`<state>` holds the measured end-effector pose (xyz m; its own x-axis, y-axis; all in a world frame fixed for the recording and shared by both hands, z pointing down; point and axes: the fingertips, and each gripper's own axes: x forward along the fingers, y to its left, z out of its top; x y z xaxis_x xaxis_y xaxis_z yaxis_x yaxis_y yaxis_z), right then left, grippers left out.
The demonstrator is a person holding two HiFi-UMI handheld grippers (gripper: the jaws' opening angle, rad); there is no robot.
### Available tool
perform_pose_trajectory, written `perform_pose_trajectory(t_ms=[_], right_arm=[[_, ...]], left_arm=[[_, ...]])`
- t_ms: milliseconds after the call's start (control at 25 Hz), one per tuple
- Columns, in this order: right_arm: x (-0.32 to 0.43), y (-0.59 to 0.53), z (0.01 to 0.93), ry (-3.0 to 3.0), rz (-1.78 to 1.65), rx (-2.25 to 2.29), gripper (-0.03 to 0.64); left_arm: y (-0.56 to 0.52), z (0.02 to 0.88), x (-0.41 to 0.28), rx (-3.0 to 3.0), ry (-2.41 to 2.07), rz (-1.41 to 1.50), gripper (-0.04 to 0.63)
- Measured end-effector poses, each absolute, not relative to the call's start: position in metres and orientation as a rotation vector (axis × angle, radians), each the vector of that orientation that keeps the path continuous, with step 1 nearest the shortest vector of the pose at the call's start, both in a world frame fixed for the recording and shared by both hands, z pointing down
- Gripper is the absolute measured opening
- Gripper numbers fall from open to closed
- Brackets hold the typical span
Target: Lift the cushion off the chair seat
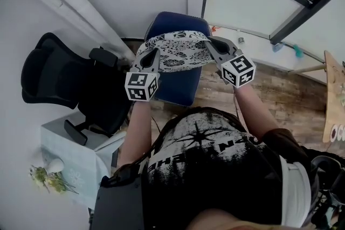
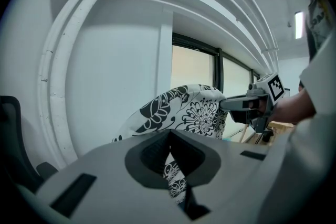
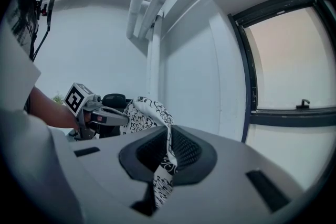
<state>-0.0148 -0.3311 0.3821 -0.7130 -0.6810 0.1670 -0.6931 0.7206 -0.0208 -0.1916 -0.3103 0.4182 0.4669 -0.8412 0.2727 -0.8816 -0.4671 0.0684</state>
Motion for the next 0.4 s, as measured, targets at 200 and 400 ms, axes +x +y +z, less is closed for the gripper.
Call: perform_pose_trajectory(t_ms=[200, 400], right_arm=[[-0.0162, -0.3269, 0.3836, -2.775, 0.126, 1.120, 0.028], [-0.0183, -0.3270, 0.3855, -2.784, 0.143, 1.090, 0.028]], left_arm=[[-0.3074, 0.4185, -0.1924, 2.515, -1.490, 0.295, 0.012], [-0.3068, 0.4159, -0.1901, 2.498, -1.488, 0.254, 0.012]])
